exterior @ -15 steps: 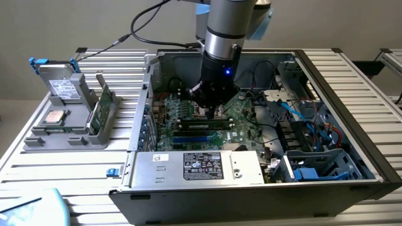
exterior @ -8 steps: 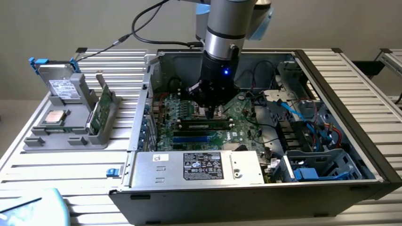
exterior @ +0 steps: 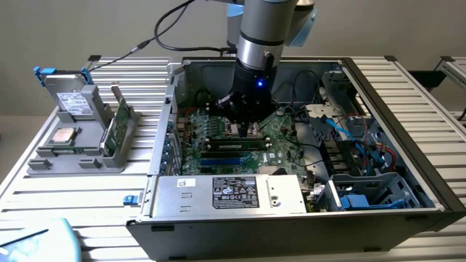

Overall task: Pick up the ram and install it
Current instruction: 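Press down the ram until it locks into place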

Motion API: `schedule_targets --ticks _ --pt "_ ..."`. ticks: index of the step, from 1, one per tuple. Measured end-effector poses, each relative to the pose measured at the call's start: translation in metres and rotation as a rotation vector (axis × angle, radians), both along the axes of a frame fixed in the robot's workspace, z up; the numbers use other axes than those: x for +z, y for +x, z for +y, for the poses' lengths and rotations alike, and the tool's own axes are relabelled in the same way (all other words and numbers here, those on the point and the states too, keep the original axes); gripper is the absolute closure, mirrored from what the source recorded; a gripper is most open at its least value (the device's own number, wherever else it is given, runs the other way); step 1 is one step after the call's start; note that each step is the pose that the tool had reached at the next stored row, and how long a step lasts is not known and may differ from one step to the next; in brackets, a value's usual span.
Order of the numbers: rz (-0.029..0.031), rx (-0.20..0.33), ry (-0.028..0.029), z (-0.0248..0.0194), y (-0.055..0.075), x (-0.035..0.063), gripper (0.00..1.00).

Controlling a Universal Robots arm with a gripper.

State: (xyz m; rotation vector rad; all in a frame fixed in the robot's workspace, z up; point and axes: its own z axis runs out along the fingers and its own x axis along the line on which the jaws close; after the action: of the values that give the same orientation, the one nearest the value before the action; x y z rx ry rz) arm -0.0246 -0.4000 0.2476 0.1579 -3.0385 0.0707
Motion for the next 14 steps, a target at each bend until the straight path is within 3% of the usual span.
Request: schedule_targets --ticks 7,10,14 --pt "-0.0156 -0.071 -0.0028 0.0000 -0.0001 0.0000 0.89" --pt "-0.0270 -0.094 -0.0097 0.0000 -0.0001 0.0001 0.89" --pt "-0.0452 -0.120 -0.0235 0.0000 0.0000 0.0000 0.89"
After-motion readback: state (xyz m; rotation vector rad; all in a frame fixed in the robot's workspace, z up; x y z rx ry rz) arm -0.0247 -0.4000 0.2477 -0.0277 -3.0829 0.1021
